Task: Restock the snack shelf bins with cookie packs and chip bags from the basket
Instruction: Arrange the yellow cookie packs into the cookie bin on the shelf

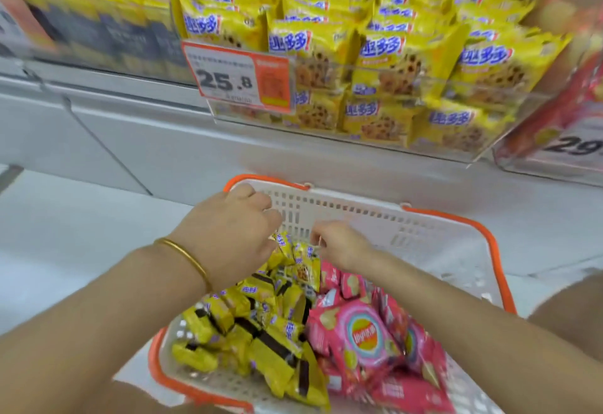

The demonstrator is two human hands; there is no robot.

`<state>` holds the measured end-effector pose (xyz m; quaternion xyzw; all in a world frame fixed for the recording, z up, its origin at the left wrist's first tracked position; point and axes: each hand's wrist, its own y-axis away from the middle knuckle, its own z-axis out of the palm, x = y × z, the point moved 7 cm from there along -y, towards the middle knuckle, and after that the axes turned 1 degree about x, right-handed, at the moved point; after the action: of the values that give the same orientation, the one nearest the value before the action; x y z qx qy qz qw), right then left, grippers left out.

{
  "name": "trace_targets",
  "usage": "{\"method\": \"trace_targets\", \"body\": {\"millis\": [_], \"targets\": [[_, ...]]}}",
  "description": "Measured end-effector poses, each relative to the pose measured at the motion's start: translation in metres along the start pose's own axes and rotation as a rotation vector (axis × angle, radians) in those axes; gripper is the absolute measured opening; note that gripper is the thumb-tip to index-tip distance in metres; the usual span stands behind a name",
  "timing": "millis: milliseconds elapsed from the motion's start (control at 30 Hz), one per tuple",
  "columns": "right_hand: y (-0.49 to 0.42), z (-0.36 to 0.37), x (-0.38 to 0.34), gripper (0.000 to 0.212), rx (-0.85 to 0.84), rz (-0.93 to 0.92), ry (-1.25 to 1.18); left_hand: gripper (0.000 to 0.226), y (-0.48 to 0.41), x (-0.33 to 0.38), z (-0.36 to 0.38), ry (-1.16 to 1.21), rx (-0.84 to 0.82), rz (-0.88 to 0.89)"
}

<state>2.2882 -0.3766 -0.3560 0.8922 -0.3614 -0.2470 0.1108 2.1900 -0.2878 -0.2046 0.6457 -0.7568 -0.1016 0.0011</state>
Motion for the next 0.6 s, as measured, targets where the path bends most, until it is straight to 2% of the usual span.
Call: {"method": "trace_targets", "body": {"millis": [133,200,300,433,533,600], "targets": [[-0.033,0.066,-0.002,0.038,-0.040,-0.022,0.374,0.064,-0.008,-0.001,0.001,0.062,-0.092,-0.021],[-0.041,0.088,0.005,0.048,-0.058,0.043,0.457,0.054,-0.012,-0.001,0.007,-0.003,-0.153,-0.030],[-0.045,0.104,0.018,0.050,-0.070,0.099,0.481,0.042,-0.021,0.002,0.008,0.004,-0.190,-0.013],[-0.043,0.092,0.020,0.040,0.013,0.090,0.298,0.041,-0.022,-0.006,0.012,0.005,-0.187,-0.042],[-0.037,0.061,0.030,0.032,0.022,0.138,-0.099,0.041,-0.024,-0.012,0.012,-0.002,-0.221,-0.068],[-0.026,0.031,0.026,0.027,-0.051,0.125,-0.371,0.041,-0.026,-0.016,0.013,0.017,-0.248,-0.095]]}}
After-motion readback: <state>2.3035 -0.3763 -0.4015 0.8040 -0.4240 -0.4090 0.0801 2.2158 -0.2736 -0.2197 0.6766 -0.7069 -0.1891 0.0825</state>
